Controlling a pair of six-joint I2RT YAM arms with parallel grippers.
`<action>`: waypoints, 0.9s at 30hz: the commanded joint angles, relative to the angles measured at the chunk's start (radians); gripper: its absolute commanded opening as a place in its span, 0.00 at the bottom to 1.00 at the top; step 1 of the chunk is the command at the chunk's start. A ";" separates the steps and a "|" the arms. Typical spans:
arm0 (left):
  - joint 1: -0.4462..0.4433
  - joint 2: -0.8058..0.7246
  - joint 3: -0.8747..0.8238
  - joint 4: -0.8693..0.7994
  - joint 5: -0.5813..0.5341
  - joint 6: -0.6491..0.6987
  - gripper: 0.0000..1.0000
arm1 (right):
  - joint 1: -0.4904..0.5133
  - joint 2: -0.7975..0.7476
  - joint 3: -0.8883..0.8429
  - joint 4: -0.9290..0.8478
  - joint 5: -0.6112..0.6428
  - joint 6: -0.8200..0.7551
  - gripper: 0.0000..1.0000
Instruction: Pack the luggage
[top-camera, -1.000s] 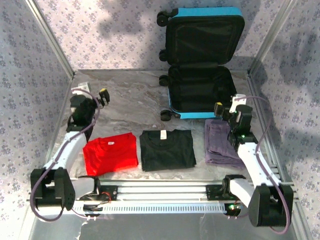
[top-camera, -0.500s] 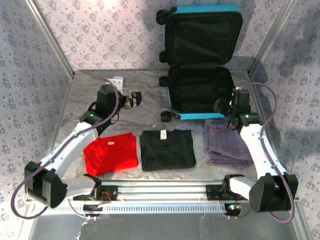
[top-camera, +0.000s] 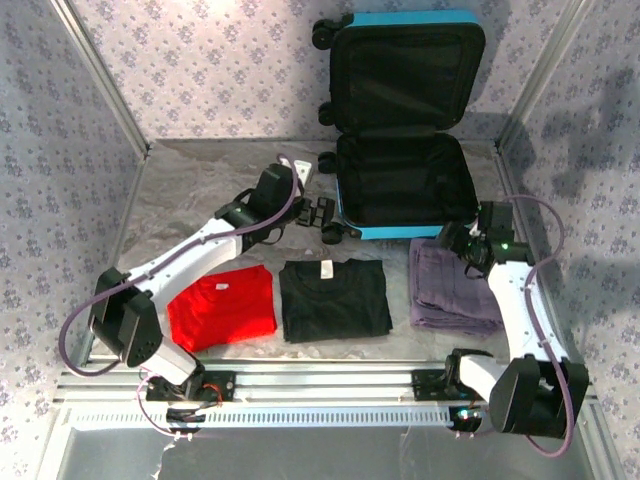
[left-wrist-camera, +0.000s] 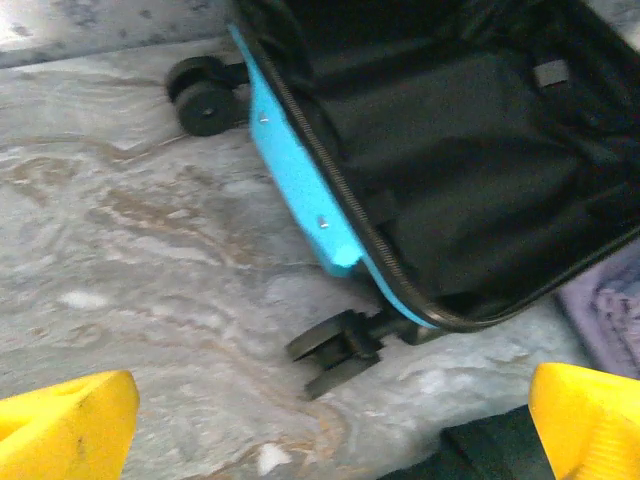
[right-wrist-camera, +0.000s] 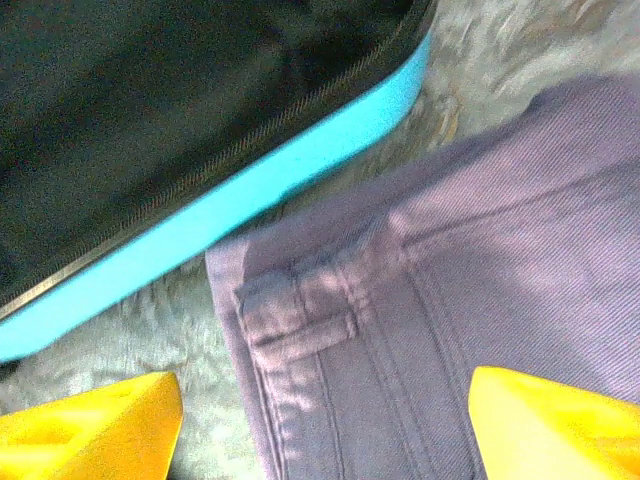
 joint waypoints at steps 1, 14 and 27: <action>-0.037 0.055 0.068 -0.020 0.142 -0.078 1.00 | -0.001 -0.064 -0.074 -0.056 -0.044 0.023 0.79; -0.254 0.446 0.389 -0.223 0.478 -0.266 0.99 | -0.278 -0.124 -0.184 -0.110 0.063 0.109 0.91; -0.346 0.665 0.610 -0.313 0.518 -0.263 0.99 | -0.525 -0.042 -0.178 -0.030 0.056 0.040 0.93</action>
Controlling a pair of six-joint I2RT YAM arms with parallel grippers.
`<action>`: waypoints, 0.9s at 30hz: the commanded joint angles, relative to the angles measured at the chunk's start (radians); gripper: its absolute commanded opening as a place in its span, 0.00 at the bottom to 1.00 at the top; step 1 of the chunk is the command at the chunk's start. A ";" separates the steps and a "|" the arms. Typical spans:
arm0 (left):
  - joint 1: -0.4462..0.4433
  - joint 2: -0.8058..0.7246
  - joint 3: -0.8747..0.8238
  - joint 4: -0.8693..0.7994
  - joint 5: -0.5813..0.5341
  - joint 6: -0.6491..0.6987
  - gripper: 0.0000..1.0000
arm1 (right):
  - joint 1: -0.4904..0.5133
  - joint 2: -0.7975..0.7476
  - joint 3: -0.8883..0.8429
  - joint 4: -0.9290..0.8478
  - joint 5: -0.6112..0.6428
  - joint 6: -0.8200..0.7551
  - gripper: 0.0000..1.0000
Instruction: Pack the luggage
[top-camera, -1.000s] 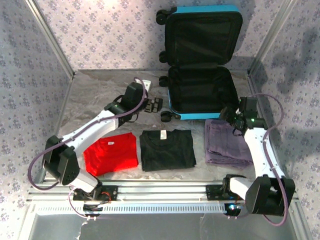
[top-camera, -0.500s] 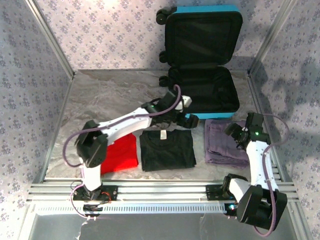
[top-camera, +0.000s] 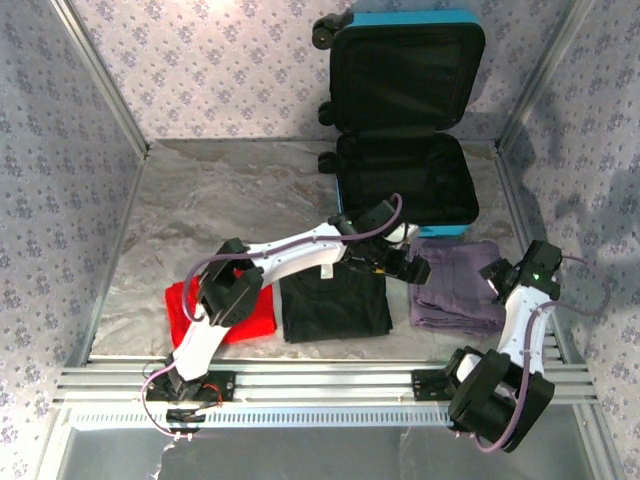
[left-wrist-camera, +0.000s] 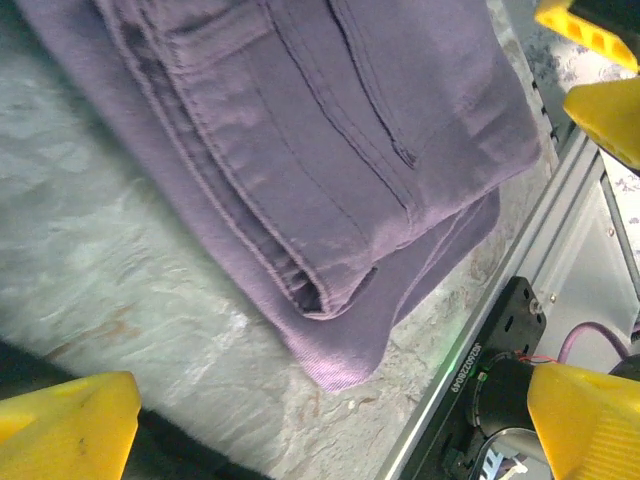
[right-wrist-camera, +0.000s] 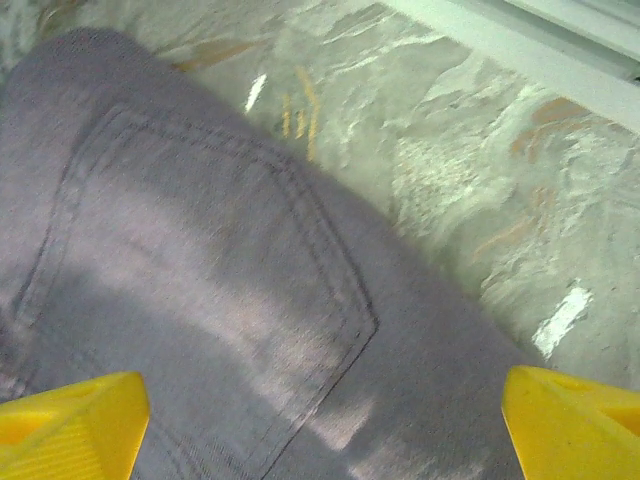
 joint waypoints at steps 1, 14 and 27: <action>-0.005 0.068 0.082 -0.081 0.033 -0.009 0.99 | -0.041 0.036 0.002 0.032 0.007 -0.028 0.93; -0.012 0.174 0.159 -0.108 0.036 -0.010 0.99 | 0.013 0.054 -0.074 0.080 -0.178 -0.040 0.92; -0.012 0.257 0.252 -0.141 0.013 -0.011 0.99 | 0.107 -0.021 -0.061 0.035 -0.012 -0.012 0.92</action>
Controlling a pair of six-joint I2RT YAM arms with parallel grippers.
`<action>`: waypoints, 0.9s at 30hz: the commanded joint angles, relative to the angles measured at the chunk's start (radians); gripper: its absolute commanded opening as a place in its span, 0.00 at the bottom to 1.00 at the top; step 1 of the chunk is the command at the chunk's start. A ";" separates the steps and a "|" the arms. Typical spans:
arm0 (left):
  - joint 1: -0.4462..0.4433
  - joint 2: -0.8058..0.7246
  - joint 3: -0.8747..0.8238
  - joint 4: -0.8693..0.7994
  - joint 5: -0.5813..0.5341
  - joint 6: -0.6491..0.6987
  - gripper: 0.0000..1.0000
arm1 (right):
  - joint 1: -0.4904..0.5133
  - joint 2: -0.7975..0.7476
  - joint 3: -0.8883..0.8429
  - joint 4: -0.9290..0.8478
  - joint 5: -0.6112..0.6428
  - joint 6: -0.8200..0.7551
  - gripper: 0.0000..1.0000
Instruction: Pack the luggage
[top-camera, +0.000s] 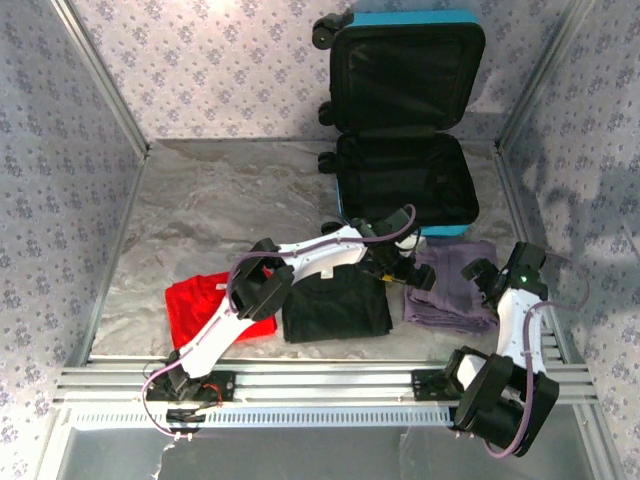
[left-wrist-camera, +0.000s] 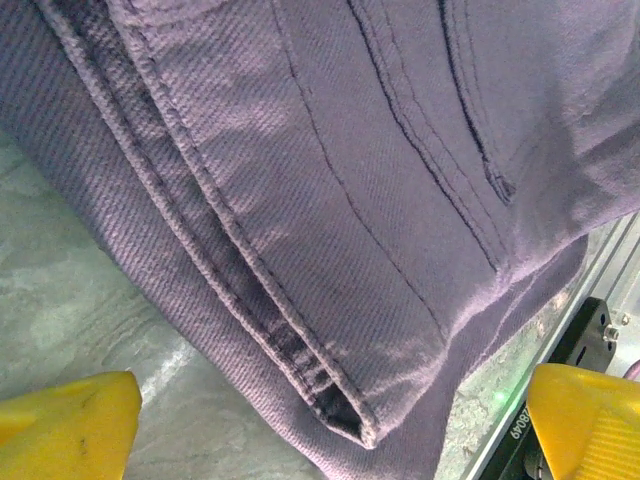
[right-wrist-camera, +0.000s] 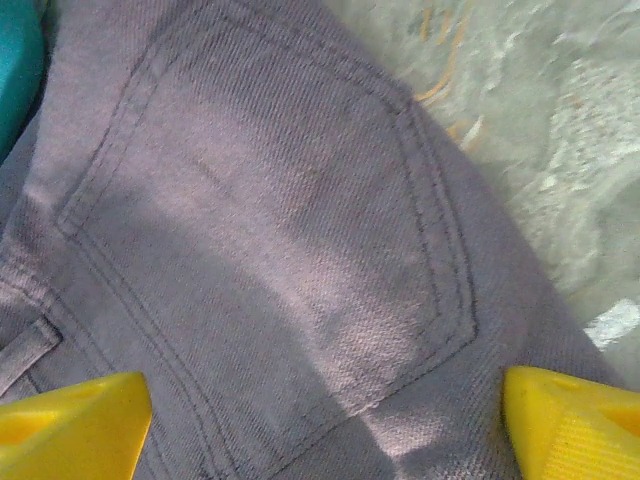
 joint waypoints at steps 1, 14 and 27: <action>-0.005 0.034 0.054 -0.040 -0.004 -0.012 0.98 | -0.004 0.010 0.021 -0.028 0.118 0.021 0.92; -0.005 0.100 0.115 -0.011 0.023 -0.053 0.97 | 0.017 0.165 0.061 -0.007 0.107 -0.023 0.91; -0.014 0.154 0.181 0.031 0.052 -0.080 0.85 | 0.128 0.248 0.080 -0.007 0.074 -0.028 0.81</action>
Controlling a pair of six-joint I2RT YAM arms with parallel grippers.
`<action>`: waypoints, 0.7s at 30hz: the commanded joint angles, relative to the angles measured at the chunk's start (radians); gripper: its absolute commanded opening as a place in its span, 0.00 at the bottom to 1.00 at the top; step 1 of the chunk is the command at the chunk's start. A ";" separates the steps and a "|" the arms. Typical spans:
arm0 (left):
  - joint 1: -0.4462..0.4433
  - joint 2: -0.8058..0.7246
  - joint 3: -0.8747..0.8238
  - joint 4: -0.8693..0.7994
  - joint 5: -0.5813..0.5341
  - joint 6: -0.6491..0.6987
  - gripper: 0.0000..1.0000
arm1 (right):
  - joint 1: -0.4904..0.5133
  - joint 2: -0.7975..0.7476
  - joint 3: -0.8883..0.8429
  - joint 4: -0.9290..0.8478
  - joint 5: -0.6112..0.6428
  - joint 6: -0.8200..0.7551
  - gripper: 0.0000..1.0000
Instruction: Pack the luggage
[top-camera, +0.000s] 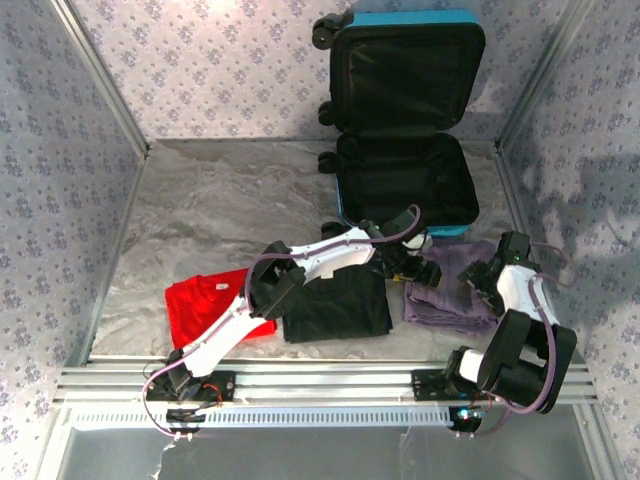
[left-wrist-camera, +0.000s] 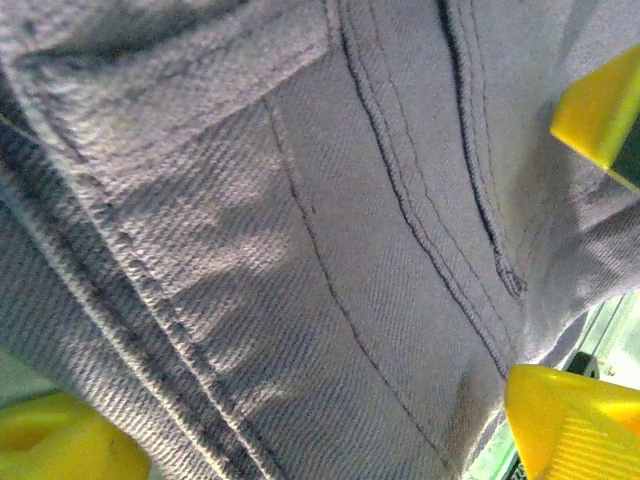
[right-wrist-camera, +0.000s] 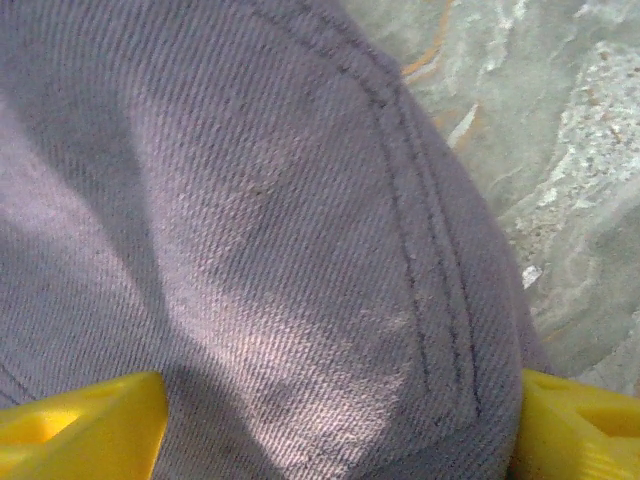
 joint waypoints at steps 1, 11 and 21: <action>-0.013 0.028 0.034 0.014 0.034 -0.009 0.82 | 0.036 0.000 0.014 -0.011 -0.054 -0.001 0.78; -0.013 0.020 0.053 0.010 0.035 0.019 0.12 | 0.030 -0.058 0.013 -0.013 -0.095 -0.015 0.05; -0.013 -0.118 0.006 -0.099 -0.051 0.118 0.00 | 0.035 -0.202 0.057 -0.096 -0.151 -0.002 0.00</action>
